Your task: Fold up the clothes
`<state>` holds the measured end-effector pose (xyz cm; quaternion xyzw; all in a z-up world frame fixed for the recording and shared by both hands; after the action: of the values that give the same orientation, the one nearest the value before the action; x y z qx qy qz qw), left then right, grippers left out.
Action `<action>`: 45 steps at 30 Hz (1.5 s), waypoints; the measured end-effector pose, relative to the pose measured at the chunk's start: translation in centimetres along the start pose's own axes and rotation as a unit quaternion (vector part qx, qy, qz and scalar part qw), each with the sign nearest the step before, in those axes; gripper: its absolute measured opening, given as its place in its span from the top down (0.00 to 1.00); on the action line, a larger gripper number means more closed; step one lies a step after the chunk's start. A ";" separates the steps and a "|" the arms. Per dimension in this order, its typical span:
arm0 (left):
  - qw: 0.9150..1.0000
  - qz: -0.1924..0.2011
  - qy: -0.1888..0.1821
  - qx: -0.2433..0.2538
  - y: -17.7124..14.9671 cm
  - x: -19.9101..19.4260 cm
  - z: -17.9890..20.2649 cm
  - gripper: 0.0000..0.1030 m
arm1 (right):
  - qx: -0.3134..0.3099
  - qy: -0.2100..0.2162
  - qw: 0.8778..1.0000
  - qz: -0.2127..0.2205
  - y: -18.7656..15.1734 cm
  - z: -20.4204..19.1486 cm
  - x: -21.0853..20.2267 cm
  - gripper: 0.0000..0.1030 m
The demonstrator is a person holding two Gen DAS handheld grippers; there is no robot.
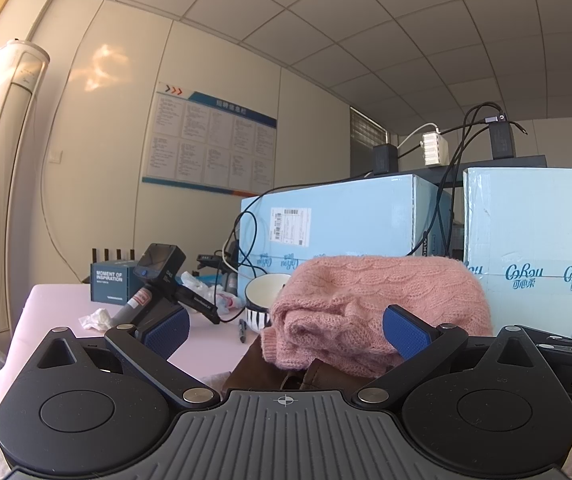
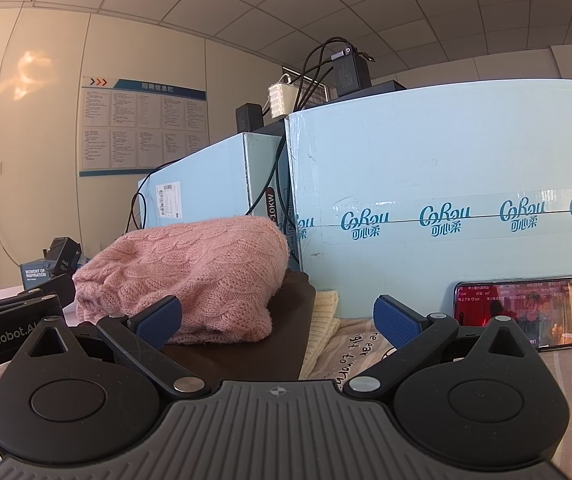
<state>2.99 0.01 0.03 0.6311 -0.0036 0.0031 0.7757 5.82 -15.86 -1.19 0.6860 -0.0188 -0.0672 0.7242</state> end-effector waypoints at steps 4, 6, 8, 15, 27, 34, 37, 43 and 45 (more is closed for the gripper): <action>1.000 0.000 0.000 -0.004 0.1 -0.1 -0.1 0.00 | 0.001 -0.001 1.000 0.006 0.0 0.1 -0.1 0.00; 1.000 0.000 0.000 -0.004 0.1 -0.2 -0.1 0.00 | 0.001 -0.001 1.000 0.006 0.0 0.0 -0.1 0.00; 1.000 -0.001 -0.001 -0.005 0.1 -0.1 -0.2 0.00 | 0.002 0.000 1.000 0.004 0.1 0.0 -0.3 0.00; 1.000 -0.002 -0.006 -0.003 0.1 -0.1 0.0 0.00 | 0.001 0.000 1.000 0.001 0.0 0.0 -0.2 0.00; 1.000 -0.001 -0.007 -0.004 0.1 -0.3 -0.2 0.00 | -0.001 -0.004 1.000 0.001 0.1 -0.1 0.1 0.00; 1.000 -0.002 -0.007 -0.003 0.1 -0.3 -0.1 0.00 | -0.001 -0.005 1.000 0.002 0.0 0.0 0.0 0.00; 1.000 -0.001 -0.007 -0.004 0.1 -0.2 -0.2 0.00 | -0.001 -0.004 1.000 0.002 0.0 -0.1 0.0 0.00; 1.000 -0.001 -0.007 -0.004 0.2 -0.2 -0.2 0.00 | 0.000 -0.003 1.000 0.002 0.1 -0.1 -0.1 0.00; 1.000 -0.001 -0.007 -0.005 0.2 -0.2 -0.2 0.00 | -0.001 -0.003 1.000 0.002 0.1 -0.1 -0.2 0.00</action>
<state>2.83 0.23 0.19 0.6275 -0.0083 -0.0025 0.7786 5.66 -15.72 -1.13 0.6854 -0.0226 -0.0678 0.7247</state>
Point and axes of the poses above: each gripper's, at about its wrist camera, not at the fingertips, and x roughly the way its jaws point, z to its right, y to its top, the point moved 3 cm from there along x, roughly the way its jaws point, and after that the axes turned 10 degrees about -x, right-handed, at the moved point
